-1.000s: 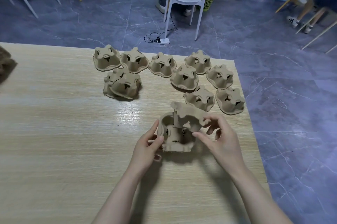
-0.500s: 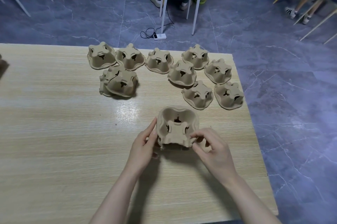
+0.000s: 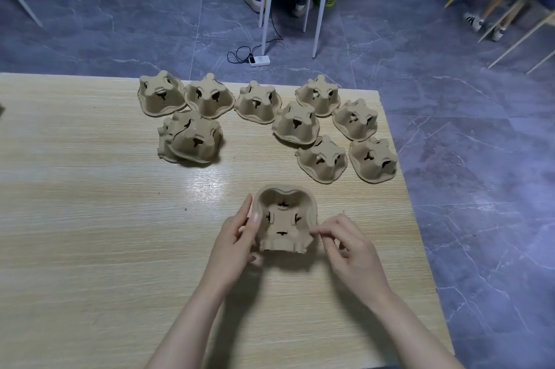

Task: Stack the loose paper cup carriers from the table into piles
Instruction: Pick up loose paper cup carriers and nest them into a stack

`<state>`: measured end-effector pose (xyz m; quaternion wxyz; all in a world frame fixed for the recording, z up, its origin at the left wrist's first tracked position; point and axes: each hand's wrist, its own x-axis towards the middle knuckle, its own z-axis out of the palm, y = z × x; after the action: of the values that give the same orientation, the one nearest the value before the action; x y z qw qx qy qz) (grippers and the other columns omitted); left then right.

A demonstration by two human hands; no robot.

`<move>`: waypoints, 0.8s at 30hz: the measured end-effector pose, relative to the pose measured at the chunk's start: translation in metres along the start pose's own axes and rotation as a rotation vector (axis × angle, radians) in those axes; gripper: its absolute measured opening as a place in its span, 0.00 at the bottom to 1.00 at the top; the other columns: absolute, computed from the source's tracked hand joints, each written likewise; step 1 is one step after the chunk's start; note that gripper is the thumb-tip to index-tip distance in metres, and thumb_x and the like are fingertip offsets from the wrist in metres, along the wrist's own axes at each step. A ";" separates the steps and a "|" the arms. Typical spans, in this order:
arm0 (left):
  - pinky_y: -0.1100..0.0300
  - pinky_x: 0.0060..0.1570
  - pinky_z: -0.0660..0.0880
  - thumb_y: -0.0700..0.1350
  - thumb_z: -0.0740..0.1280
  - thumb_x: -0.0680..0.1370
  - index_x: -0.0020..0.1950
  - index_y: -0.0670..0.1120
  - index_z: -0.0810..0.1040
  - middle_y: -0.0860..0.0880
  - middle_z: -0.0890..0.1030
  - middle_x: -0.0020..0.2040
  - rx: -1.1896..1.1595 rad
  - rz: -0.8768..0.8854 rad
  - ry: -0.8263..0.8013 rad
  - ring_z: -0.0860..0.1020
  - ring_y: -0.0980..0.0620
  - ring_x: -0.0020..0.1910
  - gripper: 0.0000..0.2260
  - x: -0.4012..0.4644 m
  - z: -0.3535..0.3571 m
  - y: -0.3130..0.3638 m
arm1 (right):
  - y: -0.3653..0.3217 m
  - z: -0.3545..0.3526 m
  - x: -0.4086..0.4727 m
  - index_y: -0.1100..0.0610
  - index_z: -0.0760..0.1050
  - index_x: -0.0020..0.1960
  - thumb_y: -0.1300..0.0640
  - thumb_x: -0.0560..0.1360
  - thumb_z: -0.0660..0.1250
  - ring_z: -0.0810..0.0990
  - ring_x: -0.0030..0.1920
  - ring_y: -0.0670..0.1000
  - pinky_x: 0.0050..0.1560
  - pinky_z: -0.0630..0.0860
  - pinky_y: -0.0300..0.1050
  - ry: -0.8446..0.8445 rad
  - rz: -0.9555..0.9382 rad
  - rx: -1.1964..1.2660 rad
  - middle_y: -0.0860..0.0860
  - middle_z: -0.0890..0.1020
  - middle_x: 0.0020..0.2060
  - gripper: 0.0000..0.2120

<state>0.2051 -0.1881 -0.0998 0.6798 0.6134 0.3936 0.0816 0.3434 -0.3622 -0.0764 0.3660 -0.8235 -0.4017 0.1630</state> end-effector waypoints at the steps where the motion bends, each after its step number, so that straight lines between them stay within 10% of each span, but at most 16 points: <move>1: 0.61 0.39 0.78 0.59 0.63 0.77 0.74 0.66 0.61 0.50 0.75 0.55 0.011 0.008 -0.007 0.78 0.55 0.46 0.26 0.000 0.000 -0.001 | 0.000 -0.001 0.003 0.51 0.81 0.50 0.67 0.76 0.67 0.77 0.45 0.45 0.37 0.69 0.30 0.001 0.002 -0.002 0.39 0.75 0.44 0.12; 9: 0.63 0.37 0.75 0.51 0.68 0.78 0.69 0.69 0.59 0.51 0.77 0.55 0.013 0.080 -0.066 0.78 0.61 0.43 0.26 0.000 -0.002 -0.006 | 0.015 -0.023 0.090 0.51 0.77 0.59 0.59 0.75 0.69 0.77 0.40 0.48 0.48 0.77 0.53 0.071 0.112 -0.094 0.46 0.75 0.52 0.13; 13: 0.65 0.39 0.74 0.52 0.69 0.76 0.69 0.67 0.60 0.62 0.80 0.50 0.006 0.098 -0.066 0.79 0.63 0.45 0.27 -0.001 -0.001 -0.007 | 0.029 -0.029 0.141 0.52 0.72 0.67 0.55 0.75 0.69 0.75 0.41 0.43 0.53 0.76 0.50 -0.006 0.205 -0.129 0.49 0.72 0.60 0.20; 19: 0.67 0.40 0.74 0.48 0.70 0.77 0.72 0.62 0.60 0.60 0.80 0.49 -0.010 0.082 -0.061 0.80 0.63 0.46 0.29 -0.001 -0.002 -0.006 | 0.045 -0.028 0.177 0.51 0.65 0.73 0.55 0.73 0.70 0.71 0.66 0.55 0.64 0.71 0.56 -0.207 0.291 -0.311 0.55 0.71 0.68 0.31; 24: 0.65 0.40 0.74 0.52 0.68 0.72 0.70 0.66 0.62 0.57 0.79 0.51 -0.013 0.068 -0.059 0.80 0.59 0.49 0.29 0.001 -0.003 -0.008 | 0.045 -0.026 0.174 0.48 0.57 0.76 0.53 0.73 0.71 0.72 0.66 0.59 0.58 0.74 0.57 -0.218 0.290 -0.396 0.55 0.68 0.68 0.36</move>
<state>0.2008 -0.1870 -0.1075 0.6919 0.6242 0.3517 0.0889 0.4909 -0.2575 -0.0869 0.1251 -0.9055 -0.3409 0.2198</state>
